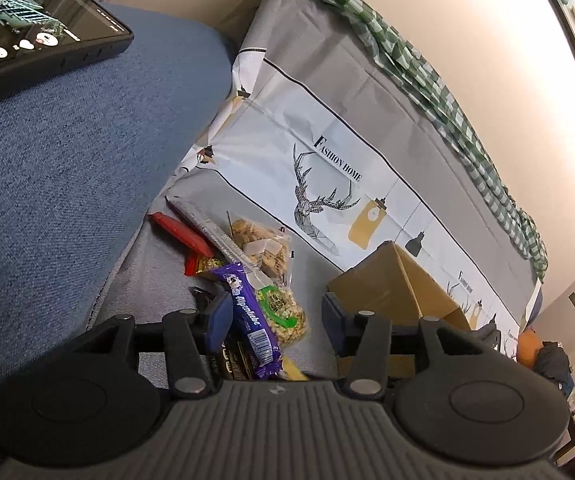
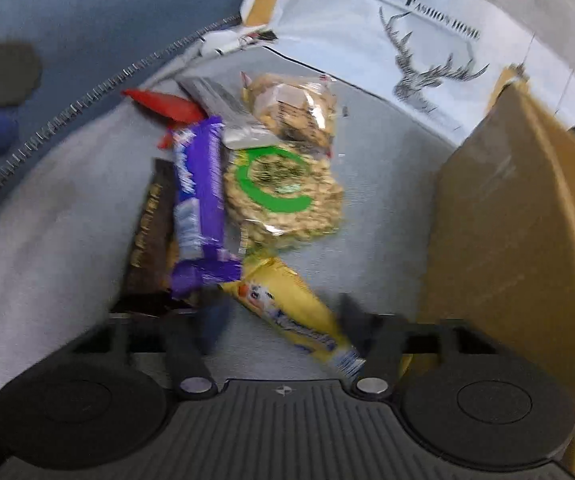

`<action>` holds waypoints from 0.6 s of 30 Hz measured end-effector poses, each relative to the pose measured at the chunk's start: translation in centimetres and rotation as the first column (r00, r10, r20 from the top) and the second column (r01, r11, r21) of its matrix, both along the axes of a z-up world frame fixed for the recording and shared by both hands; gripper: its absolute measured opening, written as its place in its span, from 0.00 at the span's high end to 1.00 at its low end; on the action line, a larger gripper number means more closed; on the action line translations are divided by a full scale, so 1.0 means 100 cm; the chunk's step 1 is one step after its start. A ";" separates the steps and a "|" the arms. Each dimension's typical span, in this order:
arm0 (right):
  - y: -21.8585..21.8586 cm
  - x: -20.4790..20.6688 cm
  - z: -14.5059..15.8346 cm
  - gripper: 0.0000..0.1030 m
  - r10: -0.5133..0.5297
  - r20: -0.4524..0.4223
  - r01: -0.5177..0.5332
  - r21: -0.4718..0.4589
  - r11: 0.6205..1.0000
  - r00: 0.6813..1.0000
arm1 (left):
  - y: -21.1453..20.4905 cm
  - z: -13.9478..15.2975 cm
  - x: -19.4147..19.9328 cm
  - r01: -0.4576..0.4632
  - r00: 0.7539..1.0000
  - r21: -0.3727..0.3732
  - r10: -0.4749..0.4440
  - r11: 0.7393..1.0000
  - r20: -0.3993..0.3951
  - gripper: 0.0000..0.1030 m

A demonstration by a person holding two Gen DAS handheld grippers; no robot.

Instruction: Organize snacks

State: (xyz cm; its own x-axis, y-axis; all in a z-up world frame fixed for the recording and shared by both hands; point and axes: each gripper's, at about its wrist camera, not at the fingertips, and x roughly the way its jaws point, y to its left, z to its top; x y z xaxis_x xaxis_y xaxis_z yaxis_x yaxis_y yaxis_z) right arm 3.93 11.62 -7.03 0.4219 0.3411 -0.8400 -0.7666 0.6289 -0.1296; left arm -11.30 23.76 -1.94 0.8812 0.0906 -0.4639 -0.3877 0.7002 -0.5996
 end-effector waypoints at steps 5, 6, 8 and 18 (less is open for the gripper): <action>-0.007 -0.006 0.010 0.88 0.024 -0.111 -0.012 0.110 0.994 0.994 | 0.001 -0.001 -0.002 -0.014 1.000 -0.013 0.014 1.000 0.007 0.47; -0.008 -0.008 0.012 0.88 0.027 -0.115 -0.012 0.124 0.992 0.993 | 0.001 -0.001 -0.002 -0.014 1.000 -0.011 0.014 1.000 0.005 0.47; -0.013 -0.013 0.017 0.88 0.018 -0.136 0.003 0.154 0.988 0.991 | 0.002 -0.002 -0.003 -0.011 1.000 -0.012 0.011 1.000 0.005 0.47; -0.036 -0.038 0.045 0.90 -0.008 -0.150 0.042 0.230 0.972 0.989 | 0.000 0.002 -0.008 -0.013 1.000 -0.004 0.013 1.000 0.006 0.47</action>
